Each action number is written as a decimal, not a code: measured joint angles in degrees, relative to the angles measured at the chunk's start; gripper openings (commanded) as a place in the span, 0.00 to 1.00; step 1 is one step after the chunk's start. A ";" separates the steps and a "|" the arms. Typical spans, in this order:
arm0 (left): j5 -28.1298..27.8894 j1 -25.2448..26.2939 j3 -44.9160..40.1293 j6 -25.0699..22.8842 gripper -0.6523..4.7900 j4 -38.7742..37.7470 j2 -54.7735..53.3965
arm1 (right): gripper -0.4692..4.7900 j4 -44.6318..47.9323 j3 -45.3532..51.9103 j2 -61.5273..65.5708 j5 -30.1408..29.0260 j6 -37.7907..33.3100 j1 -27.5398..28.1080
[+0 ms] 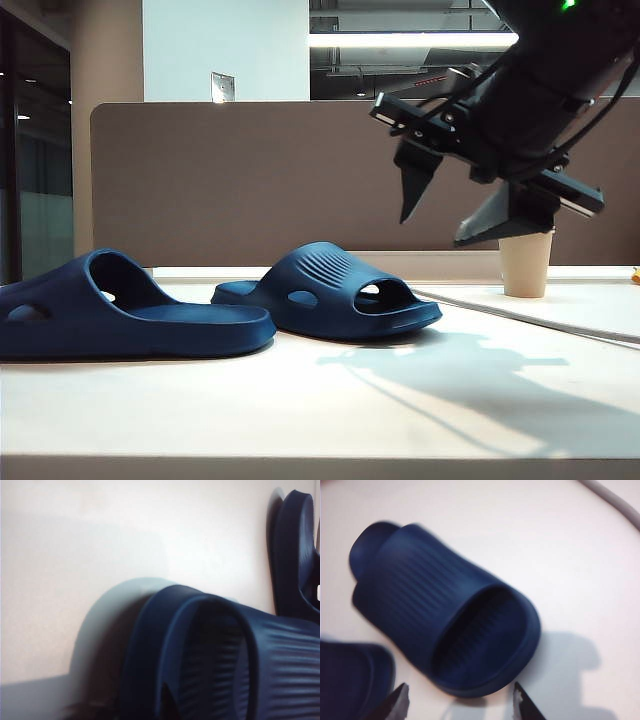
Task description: Interlock the pair of blue slippers on the table with their fronts facing up.
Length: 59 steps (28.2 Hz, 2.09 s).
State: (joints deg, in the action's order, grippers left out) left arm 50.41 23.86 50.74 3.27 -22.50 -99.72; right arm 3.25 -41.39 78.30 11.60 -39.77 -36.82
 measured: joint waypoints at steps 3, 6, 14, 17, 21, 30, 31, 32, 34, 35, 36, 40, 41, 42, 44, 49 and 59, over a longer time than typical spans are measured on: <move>0.00 0.00 0.00 0.00 0.16 0.00 0.02 | 0.58 0.74 0.00 0.68 0.28 -3.30 0.98; 0.00 0.00 0.00 0.02 0.16 -0.02 0.02 | 0.58 0.85 0.00 1.18 0.31 -4.90 1.38; -1.22 -0.02 -0.13 0.68 0.16 -1.57 0.94 | 0.58 2.27 0.00 1.99 0.22 -5.44 1.53; -2.71 -0.04 -0.17 1.18 0.16 -2.32 3.08 | 0.58 2.43 0.00 1.99 0.20 -5.44 1.55; -3.34 -0.02 0.24 1.62 0.16 -3.67 3.78 | 0.58 2.47 0.00 1.99 0.20 -5.46 1.53; -4.17 -0.04 0.48 1.95 0.15 -5.35 8.48 | 0.59 2.97 0.00 3.15 0.15 -9.44 1.55; -4.17 -0.04 0.48 2.38 0.15 -5.42 9.35 | 0.59 2.89 0.00 3.67 0.11 -10.23 1.55; -4.20 -0.04 0.48 2.54 0.15 -5.42 10.01 | 0.59 2.91 0.00 4.22 0.02 -10.71 1.55; -4.44 -0.13 0.48 2.82 0.15 -5.62 11.58 | 0.59 3.43 0.00 5.62 -1.01 -11.52 1.66; -4.59 -0.31 0.48 2.97 0.15 -5.64 12.63 | 0.59 3.85 0.00 6.51 -2.08 -12.26 1.95; -4.63 -0.46 0.48 2.99 0.14 -5.62 13.55 | 0.59 4.09 0.00 7.28 -3.04 -13.05 2.27; -4.61 -1.31 0.48 3.67 0.14 -5.57 17.38 | 0.59 5.79 0.00 10.29 -8.31 -15.30 4.24; -4.61 -1.40 0.48 3.78 0.14 -5.60 17.84 | 0.59 6.03 0.00 10.71 -9.46 -15.39 5.03; -4.66 -1.40 0.48 3.89 0.14 -5.62 18.32 | 0.59 6.19 0.00 10.91 -10.36 -15.58 5.60; -4.90 -1.38 0.48 4.07 0.14 -5.68 19.69 | 0.59 6.32 0.00 11.10 -11.76 -15.91 6.69; -4.87 -1.40 0.48 4.57 0.14 -5.62 21.97 | 0.59 6.36 0.00 11.13 -14.69 -16.94 8.48; -5.03 -3.74 0.48 5.22 0.14 -5.60 21.97 | 0.59 7.45 -0.02 11.98 -16.04 -18.75 8.98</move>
State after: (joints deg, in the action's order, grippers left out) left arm 45.39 20.12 51.22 8.49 -28.10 -77.76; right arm 10.70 -41.41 90.28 -4.45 -58.52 -27.83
